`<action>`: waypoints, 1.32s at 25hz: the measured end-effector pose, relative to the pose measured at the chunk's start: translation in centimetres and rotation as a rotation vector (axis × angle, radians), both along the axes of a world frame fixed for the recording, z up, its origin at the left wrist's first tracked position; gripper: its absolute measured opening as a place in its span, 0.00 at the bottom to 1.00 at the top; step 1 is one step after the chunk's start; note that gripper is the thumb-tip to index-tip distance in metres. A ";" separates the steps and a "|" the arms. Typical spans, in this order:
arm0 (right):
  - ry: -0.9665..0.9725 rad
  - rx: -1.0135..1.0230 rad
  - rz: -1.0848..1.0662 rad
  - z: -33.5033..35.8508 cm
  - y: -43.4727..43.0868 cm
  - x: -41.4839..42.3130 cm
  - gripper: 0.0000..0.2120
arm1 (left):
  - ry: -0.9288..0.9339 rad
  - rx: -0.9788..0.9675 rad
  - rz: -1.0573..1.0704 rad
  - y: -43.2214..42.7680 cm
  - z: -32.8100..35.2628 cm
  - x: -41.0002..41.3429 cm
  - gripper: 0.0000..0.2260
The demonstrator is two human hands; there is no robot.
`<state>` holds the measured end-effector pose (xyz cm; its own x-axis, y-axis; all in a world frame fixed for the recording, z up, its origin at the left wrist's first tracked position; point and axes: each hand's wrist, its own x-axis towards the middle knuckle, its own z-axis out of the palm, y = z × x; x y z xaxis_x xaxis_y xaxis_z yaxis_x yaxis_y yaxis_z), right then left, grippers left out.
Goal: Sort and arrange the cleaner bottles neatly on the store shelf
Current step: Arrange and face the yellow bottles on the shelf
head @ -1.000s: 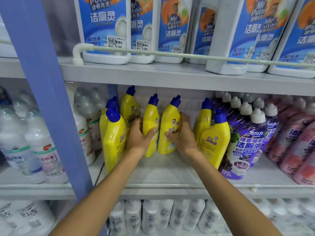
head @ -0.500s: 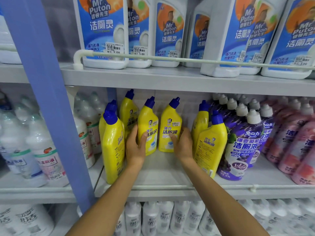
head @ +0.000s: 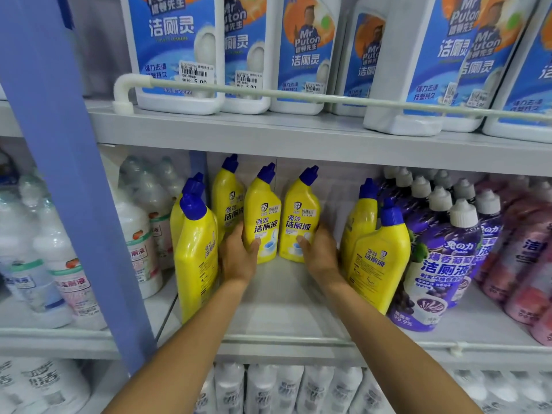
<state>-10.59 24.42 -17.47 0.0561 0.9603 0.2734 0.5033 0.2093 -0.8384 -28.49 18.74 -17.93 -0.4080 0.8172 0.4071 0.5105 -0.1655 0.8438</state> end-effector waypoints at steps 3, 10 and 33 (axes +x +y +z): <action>-0.005 0.001 -0.014 -0.3 0.7 -0.1 0.19 | -0.075 0.011 -0.006 1.1 -1.7 -0.5 0.22; 0.196 0.025 0.009 -1.0 1.3 -0.2 0.21 | -0.256 -0.027 -0.043 3.7 -1.8 -0.4 0.20; 0.256 0.013 0.333 0.1 -5.3 2.3 0.30 | -0.277 -0.055 -0.158 -1.1 -0.1 0.5 0.18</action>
<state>-8.30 19.11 -17.37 -0.1893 0.9340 0.3030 0.1819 0.3366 -0.9239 -27.98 17.60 -18.02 -0.3633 0.8970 0.2518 0.2321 -0.1746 0.9569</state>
